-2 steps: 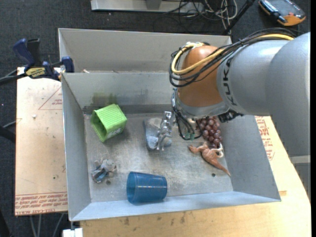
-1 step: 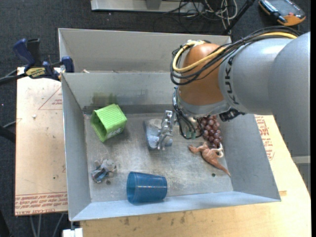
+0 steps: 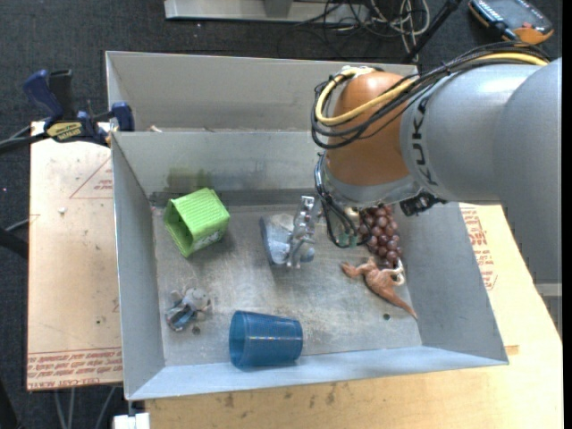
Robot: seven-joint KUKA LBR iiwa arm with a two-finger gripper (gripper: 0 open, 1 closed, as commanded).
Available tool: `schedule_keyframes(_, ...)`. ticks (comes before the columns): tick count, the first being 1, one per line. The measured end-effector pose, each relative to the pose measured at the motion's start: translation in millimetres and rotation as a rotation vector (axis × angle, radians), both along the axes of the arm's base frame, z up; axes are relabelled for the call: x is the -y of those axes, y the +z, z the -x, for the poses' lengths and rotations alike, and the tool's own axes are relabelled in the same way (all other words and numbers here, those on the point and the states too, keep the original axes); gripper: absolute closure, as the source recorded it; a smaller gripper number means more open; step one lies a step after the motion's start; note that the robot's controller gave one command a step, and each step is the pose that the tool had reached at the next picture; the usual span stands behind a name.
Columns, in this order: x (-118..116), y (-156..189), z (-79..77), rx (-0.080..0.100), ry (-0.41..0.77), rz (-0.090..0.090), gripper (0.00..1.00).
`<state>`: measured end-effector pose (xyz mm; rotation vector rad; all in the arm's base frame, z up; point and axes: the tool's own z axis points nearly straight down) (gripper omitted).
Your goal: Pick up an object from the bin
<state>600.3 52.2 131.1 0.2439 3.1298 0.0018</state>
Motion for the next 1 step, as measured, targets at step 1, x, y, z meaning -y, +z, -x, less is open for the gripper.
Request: schedule_keyframes(1, -0.1, 6.1, -0.9, 0.003, 0.0, 0.0, 1.0)
